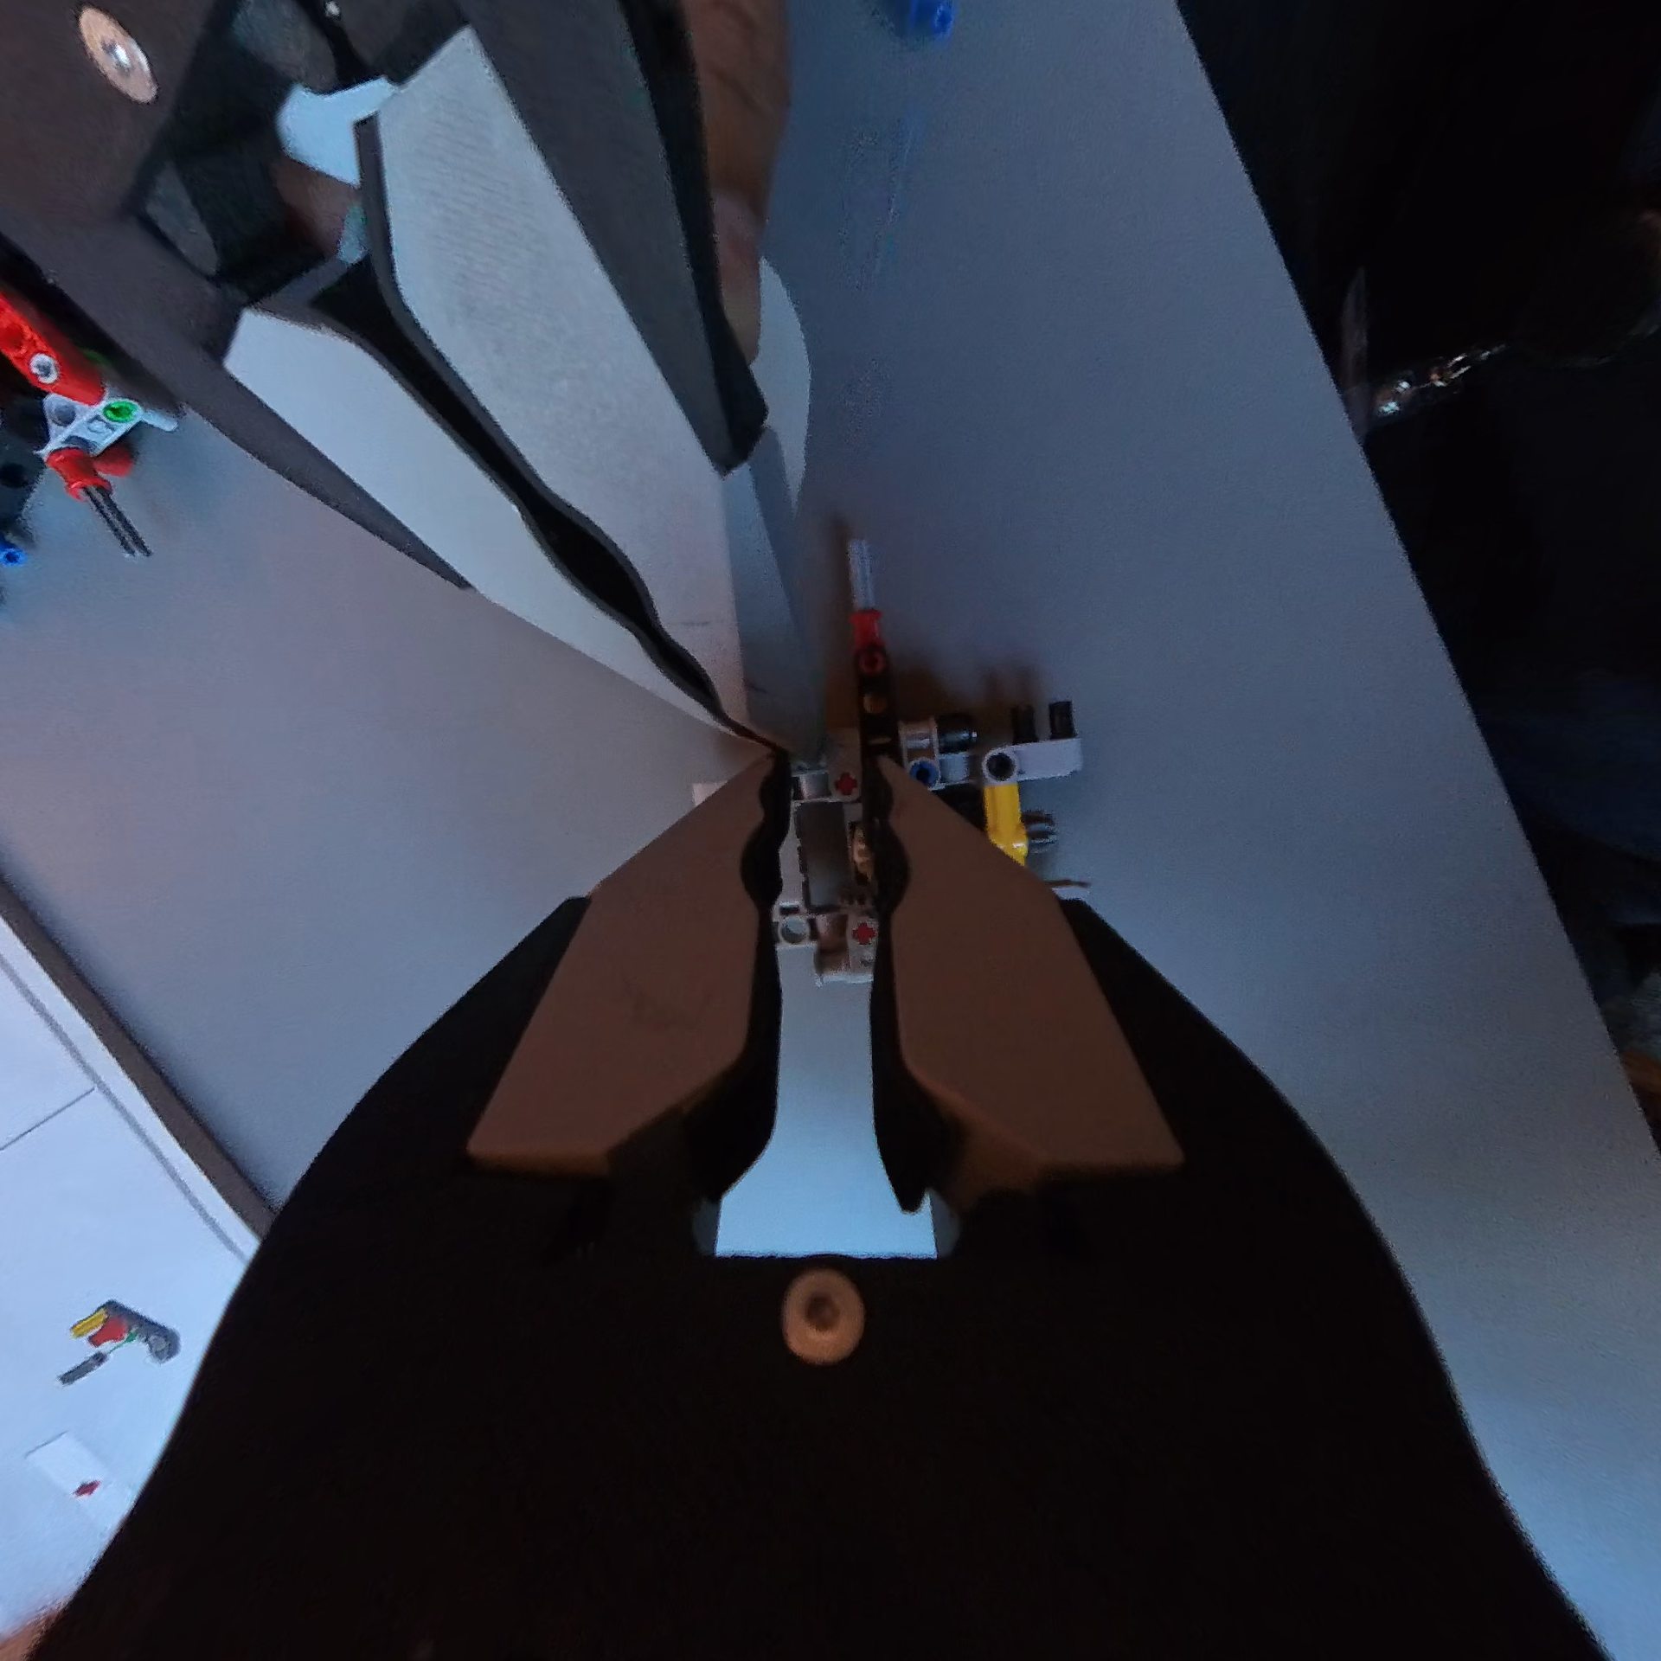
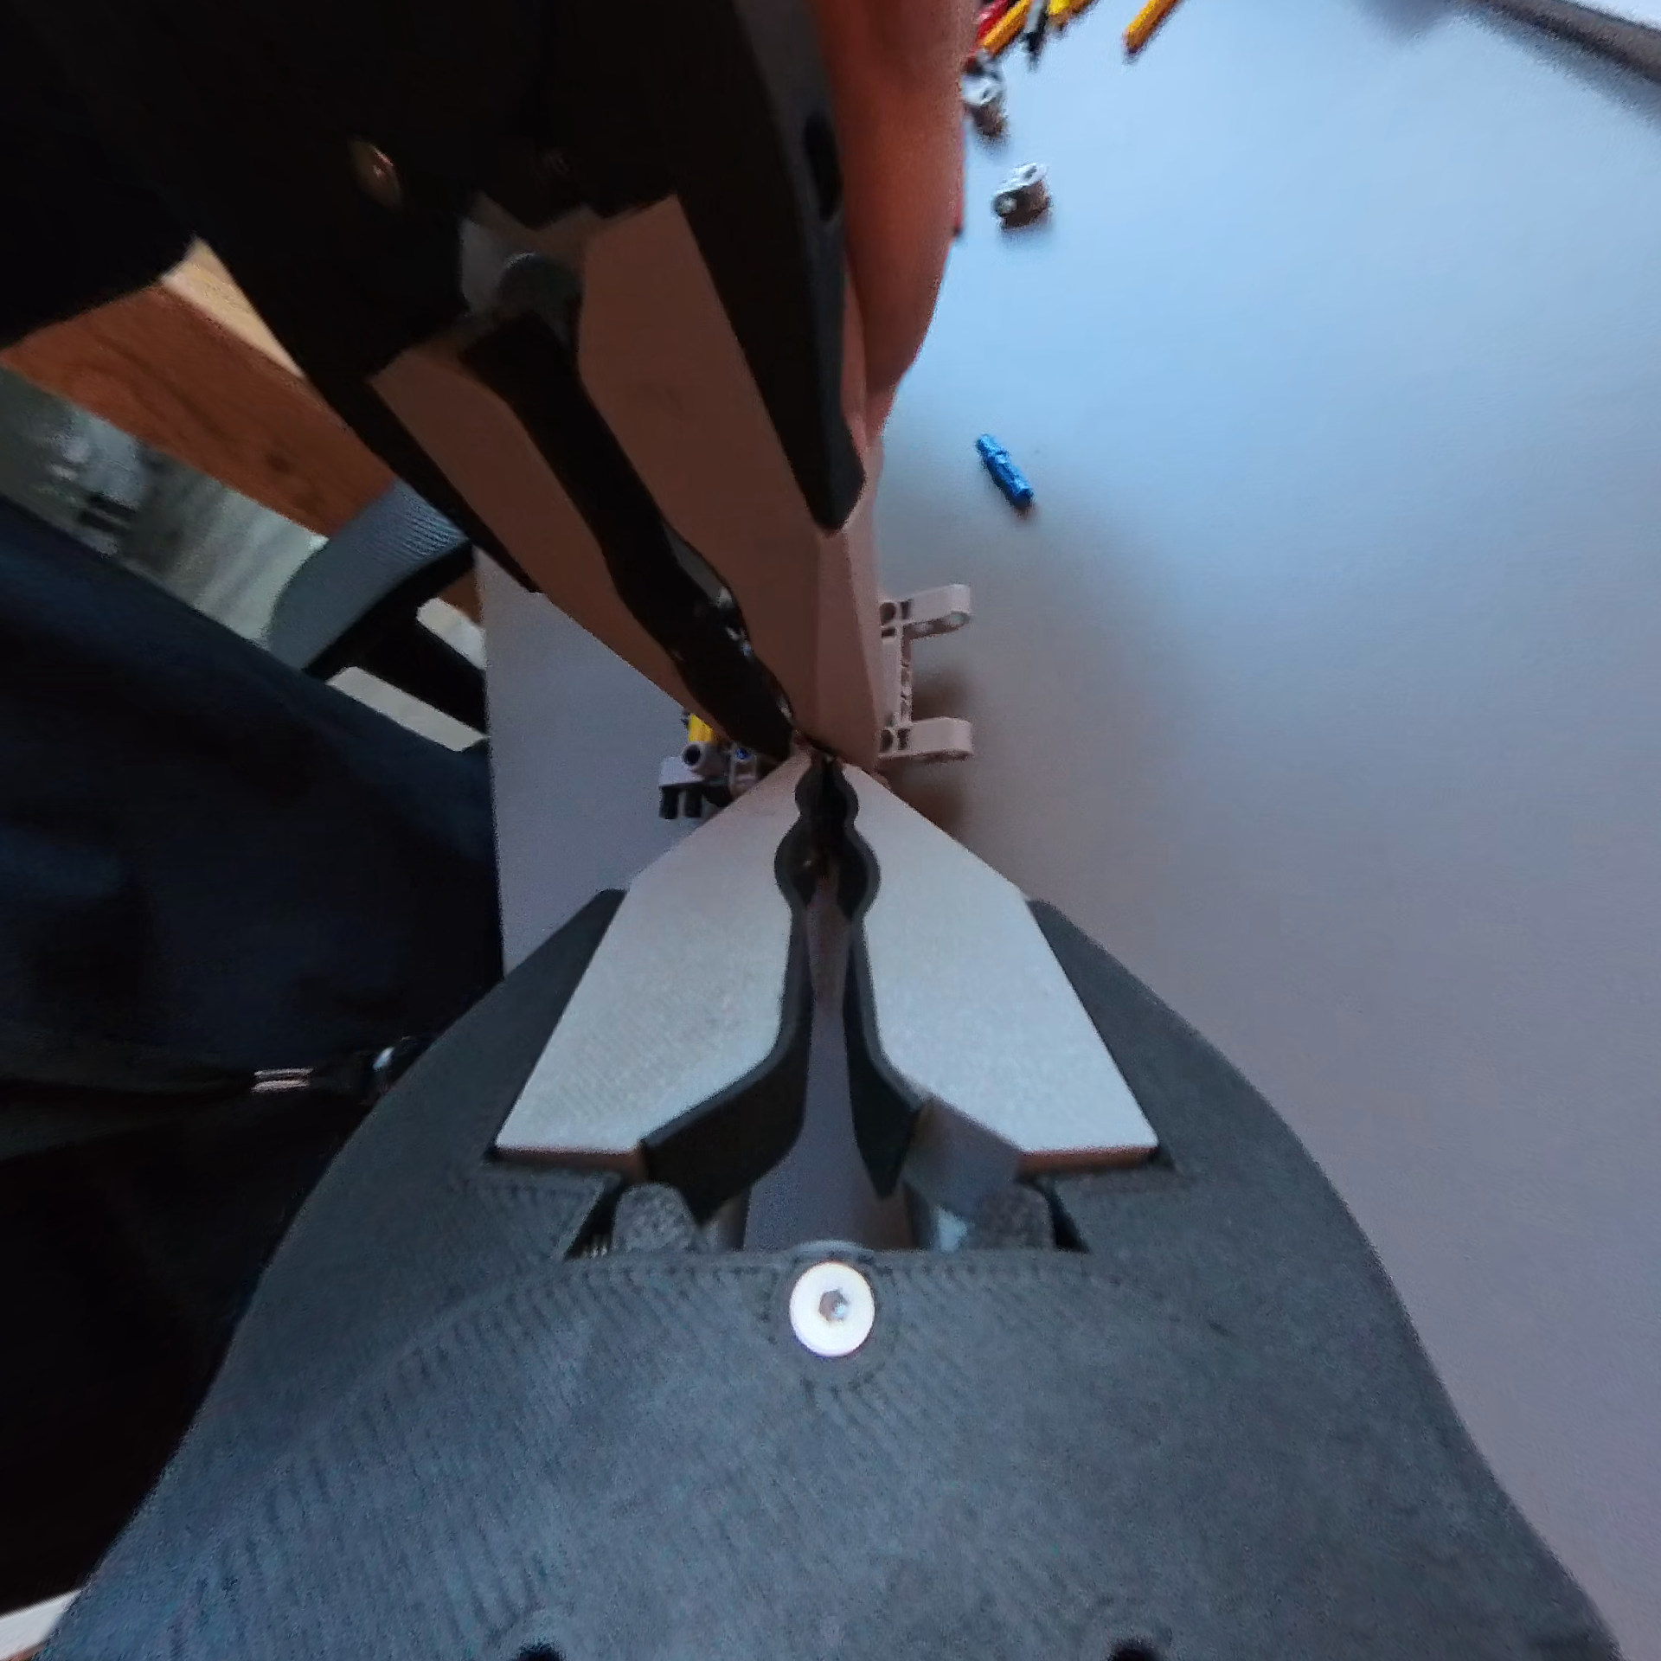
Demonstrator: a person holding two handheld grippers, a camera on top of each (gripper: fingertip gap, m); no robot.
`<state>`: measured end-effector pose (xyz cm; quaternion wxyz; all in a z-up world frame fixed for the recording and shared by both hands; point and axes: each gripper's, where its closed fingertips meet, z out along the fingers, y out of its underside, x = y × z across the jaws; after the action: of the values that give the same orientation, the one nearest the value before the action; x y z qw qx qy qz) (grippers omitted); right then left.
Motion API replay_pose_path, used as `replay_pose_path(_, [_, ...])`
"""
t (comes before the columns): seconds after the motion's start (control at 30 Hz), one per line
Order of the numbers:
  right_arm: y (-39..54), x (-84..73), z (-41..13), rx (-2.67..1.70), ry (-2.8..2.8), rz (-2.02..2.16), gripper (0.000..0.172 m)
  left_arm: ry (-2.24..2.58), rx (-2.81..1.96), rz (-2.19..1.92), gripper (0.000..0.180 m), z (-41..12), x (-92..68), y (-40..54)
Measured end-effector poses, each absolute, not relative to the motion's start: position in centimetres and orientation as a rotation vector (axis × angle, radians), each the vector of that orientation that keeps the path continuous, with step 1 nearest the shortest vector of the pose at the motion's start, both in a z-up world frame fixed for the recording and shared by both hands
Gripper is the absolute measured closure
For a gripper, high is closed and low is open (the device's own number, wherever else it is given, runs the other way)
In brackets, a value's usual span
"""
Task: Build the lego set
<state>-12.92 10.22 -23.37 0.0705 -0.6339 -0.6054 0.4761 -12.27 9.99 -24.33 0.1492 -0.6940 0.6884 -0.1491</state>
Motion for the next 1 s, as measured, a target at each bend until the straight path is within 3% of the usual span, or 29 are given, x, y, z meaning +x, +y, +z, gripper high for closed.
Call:
replay_pose_path(0.17, [13.0, -11.3, -24.6, -1.922, -1.722, 1.278, 0.172, 1.966, -2.009, -0.432, 0.167, -24.3, -12.4, 10.2])
replay_pose_path(0.33, [15.8, -10.3, -19.4, -1.648, -1.423, 1.525, 0.172, 1.979, -2.004, -0.404, 0.168, -24.3, -12.2, 10.3])
replay_pose_path(1.0, [15.5, -10.1, -18.9, -1.600, -1.457, 1.537, 0.172, 1.963, -2.009, -0.389, 0.167, -24.3, -12.3, 10.2])
